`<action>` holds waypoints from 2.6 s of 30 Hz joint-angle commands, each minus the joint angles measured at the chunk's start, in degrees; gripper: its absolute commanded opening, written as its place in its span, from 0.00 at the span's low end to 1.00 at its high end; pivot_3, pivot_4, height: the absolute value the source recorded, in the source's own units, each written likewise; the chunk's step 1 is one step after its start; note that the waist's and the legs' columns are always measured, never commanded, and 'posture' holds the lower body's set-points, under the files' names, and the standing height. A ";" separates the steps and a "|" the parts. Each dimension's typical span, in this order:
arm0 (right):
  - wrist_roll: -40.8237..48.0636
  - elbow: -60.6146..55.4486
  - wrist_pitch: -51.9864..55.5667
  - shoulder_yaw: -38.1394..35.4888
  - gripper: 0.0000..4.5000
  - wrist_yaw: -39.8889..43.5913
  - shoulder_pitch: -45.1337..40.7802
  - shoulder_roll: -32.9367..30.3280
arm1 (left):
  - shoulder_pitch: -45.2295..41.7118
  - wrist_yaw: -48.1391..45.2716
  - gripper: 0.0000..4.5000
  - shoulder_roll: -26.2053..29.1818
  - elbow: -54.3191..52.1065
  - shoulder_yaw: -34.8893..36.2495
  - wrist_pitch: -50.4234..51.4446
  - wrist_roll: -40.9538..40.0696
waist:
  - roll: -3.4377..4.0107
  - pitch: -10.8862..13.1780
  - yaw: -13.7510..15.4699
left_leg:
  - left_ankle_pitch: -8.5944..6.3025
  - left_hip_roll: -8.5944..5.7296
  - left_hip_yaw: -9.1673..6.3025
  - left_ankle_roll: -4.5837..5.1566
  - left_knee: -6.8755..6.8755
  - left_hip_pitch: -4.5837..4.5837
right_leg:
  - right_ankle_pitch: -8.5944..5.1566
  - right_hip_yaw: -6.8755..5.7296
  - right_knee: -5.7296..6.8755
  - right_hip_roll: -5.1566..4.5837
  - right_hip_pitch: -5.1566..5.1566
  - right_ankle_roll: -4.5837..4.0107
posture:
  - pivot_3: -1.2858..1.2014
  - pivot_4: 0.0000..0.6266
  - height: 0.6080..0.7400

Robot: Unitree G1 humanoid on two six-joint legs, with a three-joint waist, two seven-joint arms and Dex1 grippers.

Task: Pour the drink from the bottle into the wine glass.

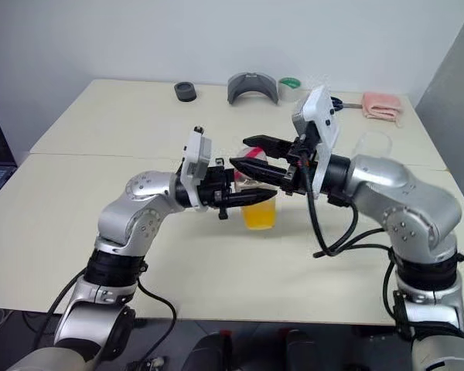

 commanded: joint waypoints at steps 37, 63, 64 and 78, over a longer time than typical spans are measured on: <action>-1.31 -15.80 5.63 -5.77 0.98 -30.60 6.93 8.87 | -2.80 7.20 0.39 -3.99 2.74 0.27 -6.46 3.70 | 0.03 0.02 0.27 | 0.04 -0.05 -0.02 -0.04 0.11 -0.03 | 0.00 -0.02 0.13 0.00 0.02 0.00 | 0.52 0.24 1.00; 7.84 -17.17 7.95 -12.49 0.98 -32.42 11.06 1.54 | -2.37 8.53 0.39 -4.46 2.09 0.51 -6.56 3.54 | 0.02 0.02 0.30 | 0.05 -0.06 -0.01 -0.03 0.09 -0.04 | 0.00 -0.01 0.08 -0.01 0.03 0.00 | 0.52 0.24 1.00; 8.58 -17.36 8.00 -12.65 0.98 -32.41 11.34 1.18 | -2.47 8.46 0.39 -4.48 2.20 0.49 -6.57 3.55 | 0.02 0.02 0.31 | 0.05 -0.06 -0.01 -0.03 0.09 -0.04 | 0.00 -0.01 0.08 -0.01 0.03 0.00 | 0.52 0.24 1.00; 10.45 -14.99 4.47 -8.93 0.98 -31.82 10.21 3.93 | -4.08 7.75 0.39 -4.70 3.98 0.39 -7.20 4.15 | 0.02 0.02 0.29 | 0.05 -0.06 0.02 -0.03 0.09 -0.05 | 0.00 -0.01 0.06 0.00 0.03 0.00 | 0.52 0.24 1.00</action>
